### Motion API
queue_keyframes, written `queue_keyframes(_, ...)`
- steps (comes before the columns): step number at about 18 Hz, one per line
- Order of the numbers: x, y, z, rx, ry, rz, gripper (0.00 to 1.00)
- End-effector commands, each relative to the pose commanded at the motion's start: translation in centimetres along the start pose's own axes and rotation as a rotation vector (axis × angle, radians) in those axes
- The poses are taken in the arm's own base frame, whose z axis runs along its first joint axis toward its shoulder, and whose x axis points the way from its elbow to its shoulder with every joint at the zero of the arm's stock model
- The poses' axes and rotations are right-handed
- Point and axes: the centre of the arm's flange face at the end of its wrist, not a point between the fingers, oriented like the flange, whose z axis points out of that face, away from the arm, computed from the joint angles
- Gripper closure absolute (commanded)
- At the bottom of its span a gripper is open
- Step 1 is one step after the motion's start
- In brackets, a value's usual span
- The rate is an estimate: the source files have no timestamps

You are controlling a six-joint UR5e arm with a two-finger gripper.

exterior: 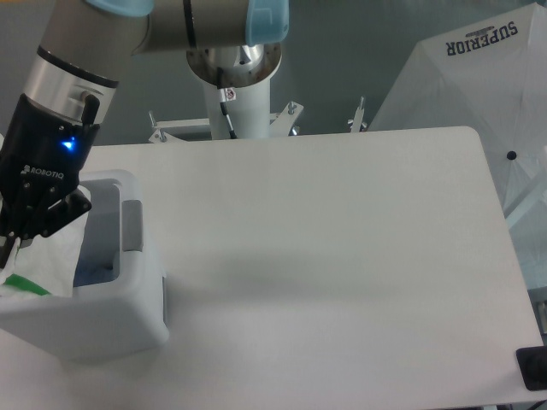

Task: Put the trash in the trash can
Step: 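Lower the bag into the bin and open the gripper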

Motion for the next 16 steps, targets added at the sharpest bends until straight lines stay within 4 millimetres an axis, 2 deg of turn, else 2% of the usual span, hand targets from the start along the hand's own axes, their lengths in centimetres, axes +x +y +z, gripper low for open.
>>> queue_keyframes(5,-0.7,0.9,1.0,-0.022,-0.014,-0.006,1.00)
queue_keyframes(9,-1.2,2.0,0.6,-0.030,-0.025,-0.002,1.00)
queue_keyframes(14,-3.2,4.5,0.4,-0.059,-0.052,0.051,1.00)
queue_keyframes(16,-3.7,4.7,0.7,-0.058,-0.074,0.047,1.00)
